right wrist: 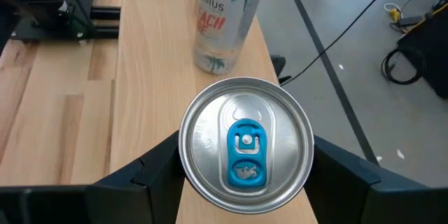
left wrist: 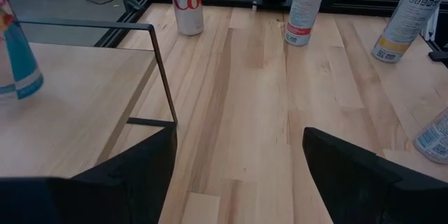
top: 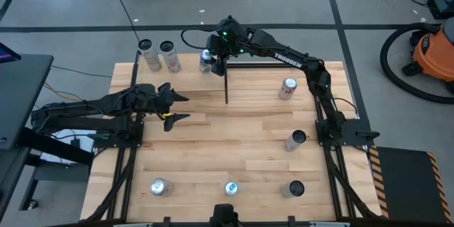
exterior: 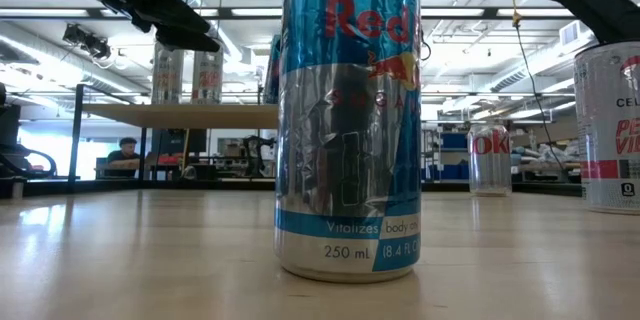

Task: Place canned beverage on shelf
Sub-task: Put the top blue soda can on the shelf

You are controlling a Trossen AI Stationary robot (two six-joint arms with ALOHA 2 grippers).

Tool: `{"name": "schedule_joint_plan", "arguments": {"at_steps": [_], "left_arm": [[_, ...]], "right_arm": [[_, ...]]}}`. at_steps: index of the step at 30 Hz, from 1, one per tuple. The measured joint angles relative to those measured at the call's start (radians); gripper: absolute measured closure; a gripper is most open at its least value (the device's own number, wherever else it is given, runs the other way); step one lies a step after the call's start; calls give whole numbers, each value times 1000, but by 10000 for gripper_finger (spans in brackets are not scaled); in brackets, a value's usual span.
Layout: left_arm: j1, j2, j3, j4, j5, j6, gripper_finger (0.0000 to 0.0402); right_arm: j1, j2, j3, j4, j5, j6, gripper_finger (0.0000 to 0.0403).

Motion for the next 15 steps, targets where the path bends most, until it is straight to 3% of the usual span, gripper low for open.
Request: {"name": "schedule_joint_plan", "arguments": {"at_steps": [15], "left_arm": [[0, 0, 0, -2, 0, 0, 90]], "right_arm": [[-4, 29, -6, 27, 2, -2, 152]]}}
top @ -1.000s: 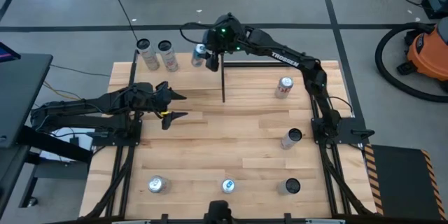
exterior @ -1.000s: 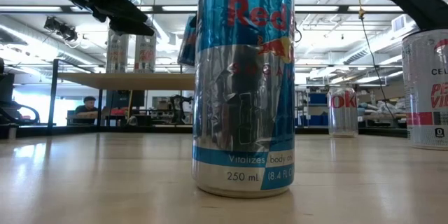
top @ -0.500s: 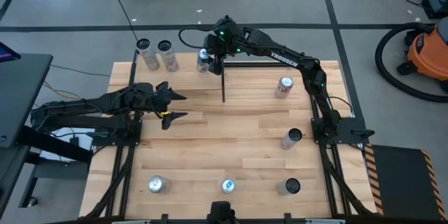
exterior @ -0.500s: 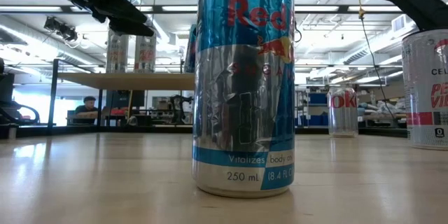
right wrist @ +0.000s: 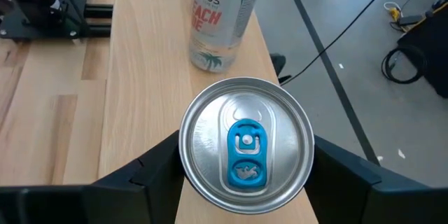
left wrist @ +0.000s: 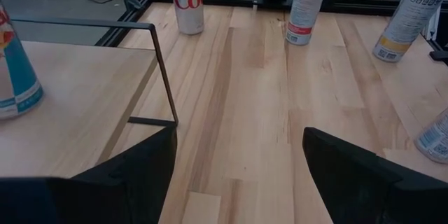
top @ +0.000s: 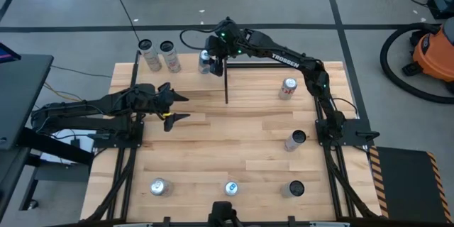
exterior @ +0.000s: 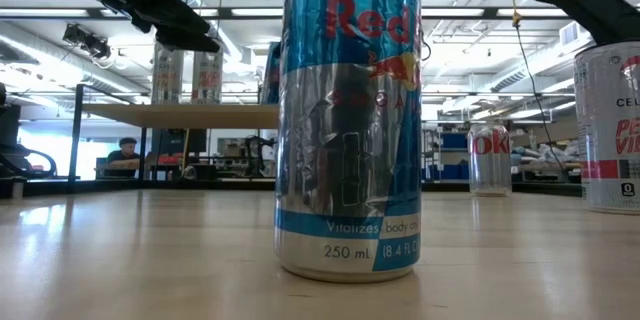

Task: Place canned beverage on shelf
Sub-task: Put the top blue soda can on the shelf

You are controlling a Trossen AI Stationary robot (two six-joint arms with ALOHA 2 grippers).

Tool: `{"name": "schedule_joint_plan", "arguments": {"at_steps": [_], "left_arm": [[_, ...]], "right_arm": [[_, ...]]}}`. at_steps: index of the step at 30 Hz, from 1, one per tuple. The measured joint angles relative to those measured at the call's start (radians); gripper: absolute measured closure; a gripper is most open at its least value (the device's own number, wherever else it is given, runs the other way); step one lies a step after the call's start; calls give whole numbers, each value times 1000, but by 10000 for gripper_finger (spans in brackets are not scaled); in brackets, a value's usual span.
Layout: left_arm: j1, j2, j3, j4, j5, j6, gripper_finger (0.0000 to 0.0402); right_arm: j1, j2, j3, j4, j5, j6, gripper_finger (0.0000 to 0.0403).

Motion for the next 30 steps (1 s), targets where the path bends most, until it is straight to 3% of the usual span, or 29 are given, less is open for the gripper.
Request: {"name": "schedule_joint_plan", "arguments": {"at_steps": [22, 30], "left_arm": [[0, 0, 0, -1, 0, 0, 90], [0, 0, 0, -2, 0, 0, 90]], "right_arm": [[-1, 1, 0, 44, -45, -3, 94], [-1, 3, 17, 52, -14, -47, 64]]}}
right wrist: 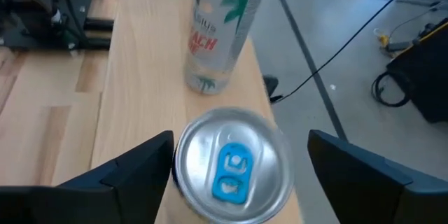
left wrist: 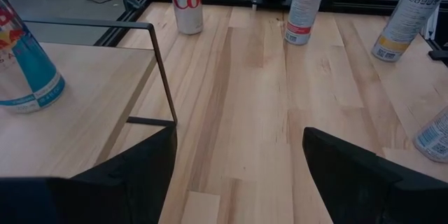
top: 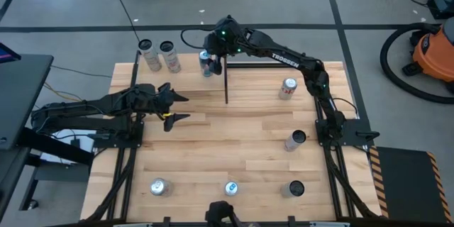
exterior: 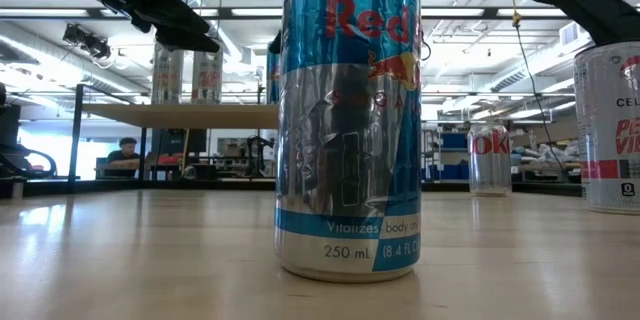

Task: Place canned beverage on shelf
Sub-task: Put the top blue soda can on the shelf

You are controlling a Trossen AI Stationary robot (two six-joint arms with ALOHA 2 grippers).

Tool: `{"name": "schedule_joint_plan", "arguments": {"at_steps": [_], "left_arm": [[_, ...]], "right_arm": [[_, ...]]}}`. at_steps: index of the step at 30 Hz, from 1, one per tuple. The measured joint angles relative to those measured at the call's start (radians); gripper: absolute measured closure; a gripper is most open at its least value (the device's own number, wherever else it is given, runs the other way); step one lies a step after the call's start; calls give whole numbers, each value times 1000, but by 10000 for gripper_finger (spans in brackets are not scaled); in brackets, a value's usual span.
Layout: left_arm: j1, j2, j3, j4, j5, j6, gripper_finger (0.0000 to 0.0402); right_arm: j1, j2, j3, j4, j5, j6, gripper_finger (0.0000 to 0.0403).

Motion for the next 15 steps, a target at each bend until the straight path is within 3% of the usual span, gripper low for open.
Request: {"name": "schedule_joint_plan", "arguments": {"at_steps": [15], "left_arm": [[-1, 0, 0, -20, 0, -22, 90]], "right_arm": [[8, -45, 54, -163, 23, 60, 61]]}}
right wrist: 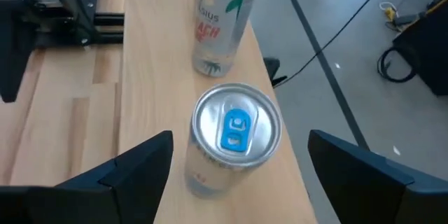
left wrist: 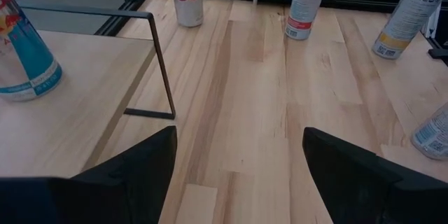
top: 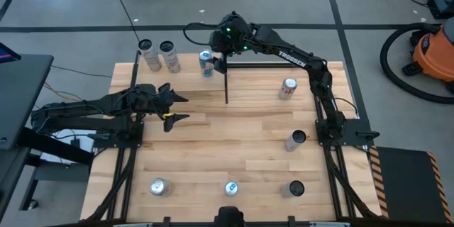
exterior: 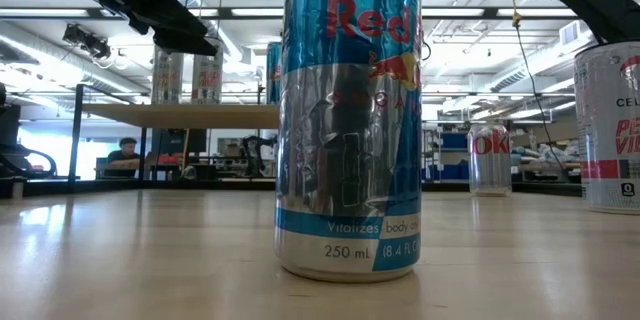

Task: Place canned beverage on shelf
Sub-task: Put the top blue soda can on the shelf

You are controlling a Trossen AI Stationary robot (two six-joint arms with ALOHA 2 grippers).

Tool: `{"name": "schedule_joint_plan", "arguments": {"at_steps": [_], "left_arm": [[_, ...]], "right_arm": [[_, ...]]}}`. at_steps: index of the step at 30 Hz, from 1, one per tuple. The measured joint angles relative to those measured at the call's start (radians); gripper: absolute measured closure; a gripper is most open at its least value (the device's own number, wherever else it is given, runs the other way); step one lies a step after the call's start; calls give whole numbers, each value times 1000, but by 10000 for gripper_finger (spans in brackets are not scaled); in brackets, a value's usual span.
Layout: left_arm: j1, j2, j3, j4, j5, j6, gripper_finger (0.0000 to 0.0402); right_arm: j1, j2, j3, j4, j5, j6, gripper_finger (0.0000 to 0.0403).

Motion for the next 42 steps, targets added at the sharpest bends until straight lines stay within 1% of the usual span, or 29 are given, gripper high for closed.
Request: {"name": "schedule_joint_plan", "arguments": {"at_steps": [2, 5, 10, 16, 21, 24, 27, 34, 42], "left_arm": [[0, 0, 0, 0, 0, 0, 90], [0, 0, 0, -1, 0, -5, 90], [0, 0, 0, -6, 0, -5, 90], [0, 0, 0, -7, 0, -2, 90], [0, 0, 0, -6, 0, -2, 90], [0, 0, 0, -6, 0, -1, 90], [0, 0, 0, -6, 0, -3, 90], [0, 0, 0, -6, 0, -1, 90], [0, 0, 0, -5, 0, 1, 90]], "right_arm": [[2, -4, 0, -10, 17, 15, 61], [4, -6, 0, -46, 74, 18, 68], [3, -6, 0, -102, 103, 19, 95], [3, -6, -1, -118, 103, 20, 152], [3, -7, -10, -76, 103, 63, 203], [3, -7, -43, -44, 103, 64, 223], [3, -7, -68, -20, 104, 63, 231], [3, -7, -118, 55, 112, 64, 231], [2, -5, -122, 103, 99, 60, 231]]}}
